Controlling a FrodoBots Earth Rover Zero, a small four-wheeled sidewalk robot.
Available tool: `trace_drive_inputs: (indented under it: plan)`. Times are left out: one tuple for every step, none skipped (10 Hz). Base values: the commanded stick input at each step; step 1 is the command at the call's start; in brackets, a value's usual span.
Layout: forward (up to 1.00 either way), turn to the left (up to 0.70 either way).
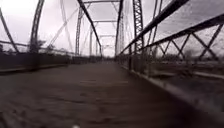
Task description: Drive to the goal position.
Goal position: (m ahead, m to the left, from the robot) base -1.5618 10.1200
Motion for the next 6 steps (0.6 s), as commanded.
trace_drive_inputs:
  plan:
    - [1.00, 0.00]
    - [1.00, 0.00]
    - [1.00, 0.00]
    - [1.00, 0.00]
    - [1.00, 0.00]
    - [1.00, 0.00]
